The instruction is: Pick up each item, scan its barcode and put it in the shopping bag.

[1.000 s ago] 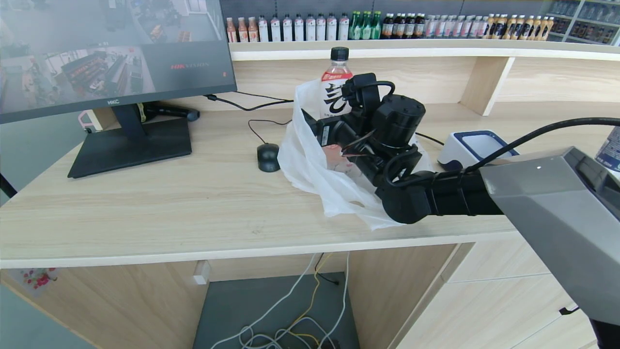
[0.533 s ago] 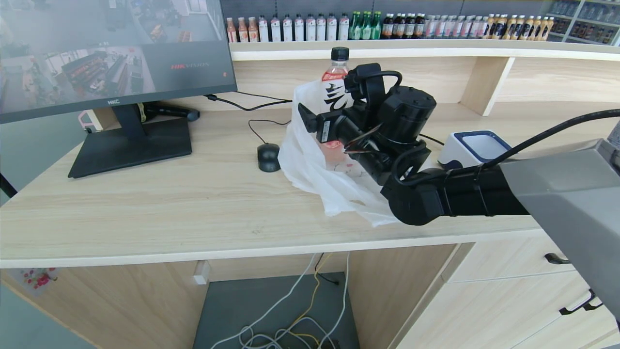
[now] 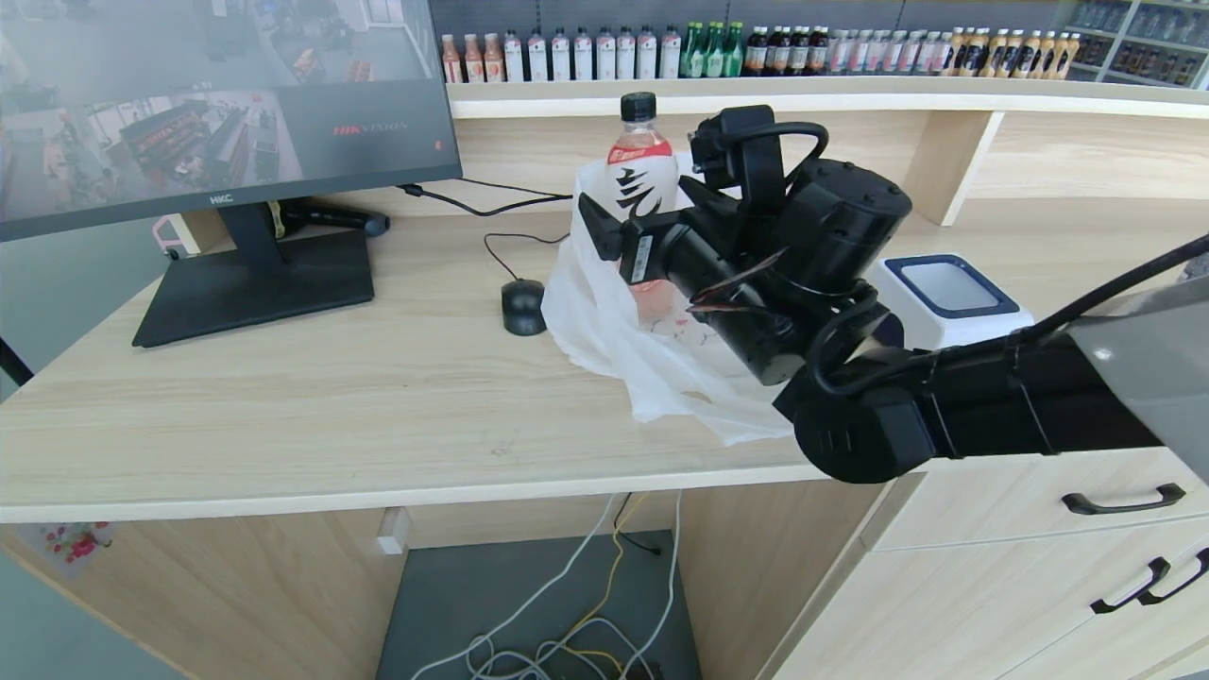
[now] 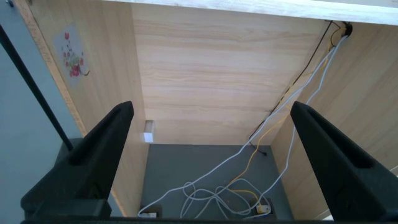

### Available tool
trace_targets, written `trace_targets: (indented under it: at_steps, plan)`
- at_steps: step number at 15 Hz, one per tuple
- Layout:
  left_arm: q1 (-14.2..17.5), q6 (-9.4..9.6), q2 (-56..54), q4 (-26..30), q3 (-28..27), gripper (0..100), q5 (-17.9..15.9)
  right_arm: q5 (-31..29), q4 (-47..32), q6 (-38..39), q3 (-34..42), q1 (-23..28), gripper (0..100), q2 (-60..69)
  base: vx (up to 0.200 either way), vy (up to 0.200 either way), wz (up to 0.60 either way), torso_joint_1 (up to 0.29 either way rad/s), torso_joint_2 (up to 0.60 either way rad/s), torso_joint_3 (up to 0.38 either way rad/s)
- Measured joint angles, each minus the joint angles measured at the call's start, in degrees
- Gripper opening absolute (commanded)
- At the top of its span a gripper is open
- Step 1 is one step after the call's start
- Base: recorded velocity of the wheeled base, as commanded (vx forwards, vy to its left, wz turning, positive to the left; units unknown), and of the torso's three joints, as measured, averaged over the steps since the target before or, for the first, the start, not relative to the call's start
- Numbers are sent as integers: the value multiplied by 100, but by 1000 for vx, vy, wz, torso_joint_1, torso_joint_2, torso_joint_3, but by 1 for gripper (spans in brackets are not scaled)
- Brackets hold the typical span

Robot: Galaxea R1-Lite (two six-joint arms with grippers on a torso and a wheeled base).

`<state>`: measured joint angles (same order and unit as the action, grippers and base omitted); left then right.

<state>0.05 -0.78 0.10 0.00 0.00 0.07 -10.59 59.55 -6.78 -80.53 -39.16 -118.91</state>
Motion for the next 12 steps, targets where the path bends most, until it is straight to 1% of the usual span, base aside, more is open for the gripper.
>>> trace_targets:
  at_steps: [3,8,12]
  plan:
    - [0,2,0,0,0,100,-2,-29,349,5,818,-124,100,461,0,0,0,0,0,0]
    - [0,0,0,0,0,100,0,-32,1000,68,2375,-161,100,1290,0,0,0,0,0,0]
    - [-5,2,0,0,0,100,0,-32,1777,112,3668,-166,100,1786,0,0,0,0,0,0]
